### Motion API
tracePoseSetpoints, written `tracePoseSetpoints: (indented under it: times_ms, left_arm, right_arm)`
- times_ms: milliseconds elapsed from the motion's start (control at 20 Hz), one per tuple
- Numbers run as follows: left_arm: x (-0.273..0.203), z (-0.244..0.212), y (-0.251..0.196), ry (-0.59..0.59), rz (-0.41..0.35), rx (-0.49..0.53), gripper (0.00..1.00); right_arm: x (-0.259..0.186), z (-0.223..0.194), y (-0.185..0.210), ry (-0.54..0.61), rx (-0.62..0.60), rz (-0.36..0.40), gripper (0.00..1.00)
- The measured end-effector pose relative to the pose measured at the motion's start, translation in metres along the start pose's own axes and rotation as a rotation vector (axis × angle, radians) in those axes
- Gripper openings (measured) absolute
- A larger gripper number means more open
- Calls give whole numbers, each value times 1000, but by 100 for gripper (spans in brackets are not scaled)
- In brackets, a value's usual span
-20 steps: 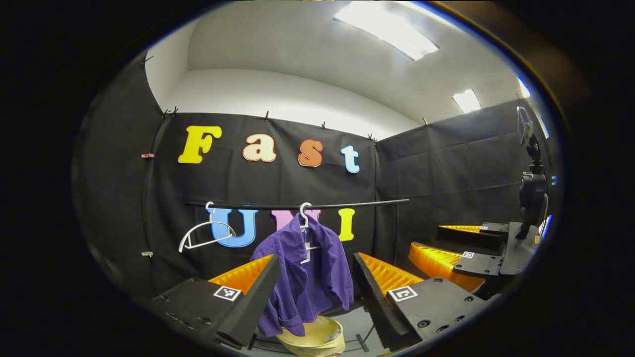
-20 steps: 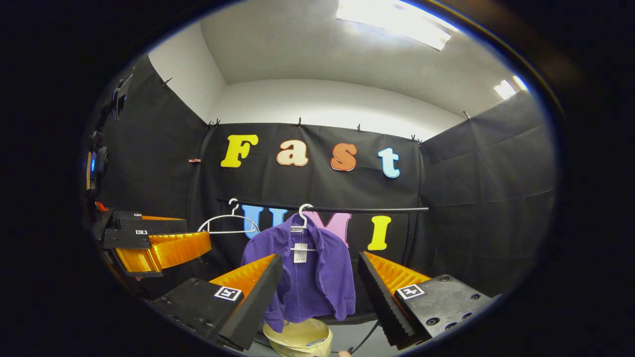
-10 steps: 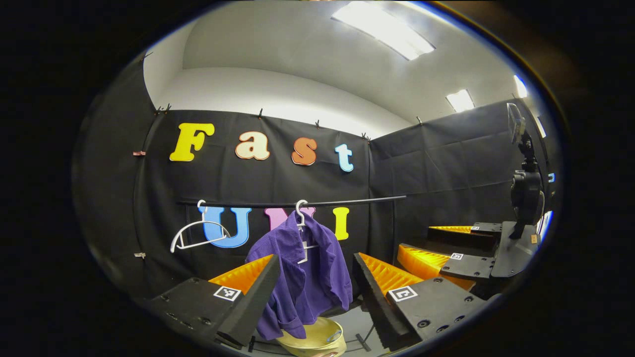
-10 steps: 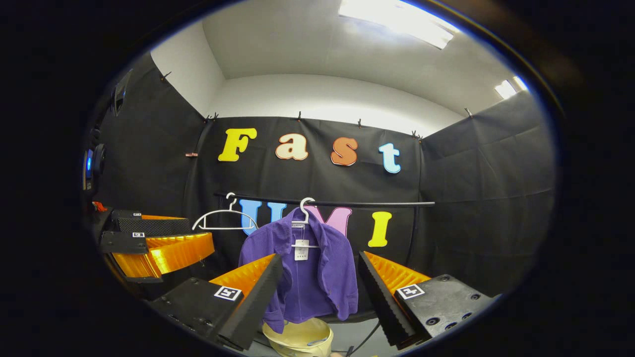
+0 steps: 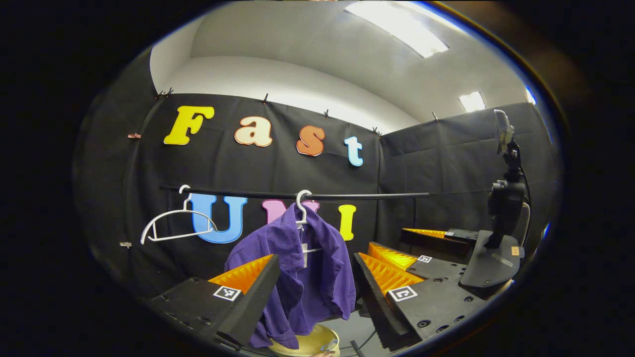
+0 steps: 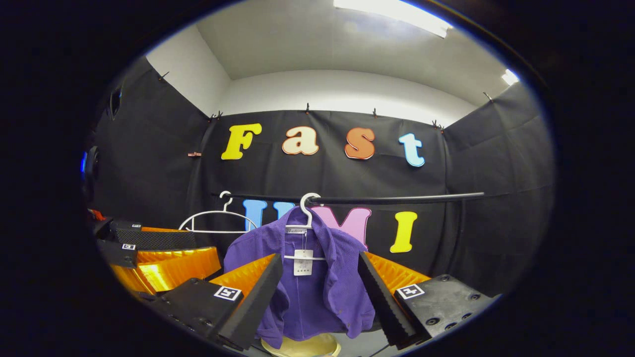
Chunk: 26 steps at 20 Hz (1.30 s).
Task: Grasp the clothes on the hanger with both hands and then place them into the laundry hamper below.
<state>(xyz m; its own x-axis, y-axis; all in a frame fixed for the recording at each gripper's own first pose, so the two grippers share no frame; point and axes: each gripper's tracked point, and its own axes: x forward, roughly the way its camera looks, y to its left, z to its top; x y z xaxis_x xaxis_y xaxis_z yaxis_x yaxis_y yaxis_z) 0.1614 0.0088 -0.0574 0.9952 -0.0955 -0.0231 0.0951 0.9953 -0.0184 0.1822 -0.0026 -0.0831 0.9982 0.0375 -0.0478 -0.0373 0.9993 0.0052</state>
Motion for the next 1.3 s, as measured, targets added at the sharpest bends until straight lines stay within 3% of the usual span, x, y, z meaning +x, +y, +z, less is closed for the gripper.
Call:
tracePoseSetpoints:
  times_ms: [400, 700, 1000, 1150, 1200, 1300]
  left_arm:
    - [93, -65, 17, 78, 142, -64, 93]
    - [137, -108, 43, 90, 307, -35, 92]
    - [163, -137, 60, 76, 434, -7, 92]
    - [173, -141, 63, 72, 455, 16, 92]
    - [175, -145, 60, 83, 451, 11, 90]
    - [175, -138, 52, 65, 434, -7, 86]
  right_arm:
    - [92, -71, -13, 85, 75, 118, 98]
    - [135, -121, -24, 85, 68, 131, 96]
    - [165, -172, -29, 168, 93, 139, 96]
    - [171, -185, -31, 182, 84, 142, 94]
    - [171, -184, -32, 186, 86, 139, 87]
    - [173, -185, -32, 184, 84, 139, 93]
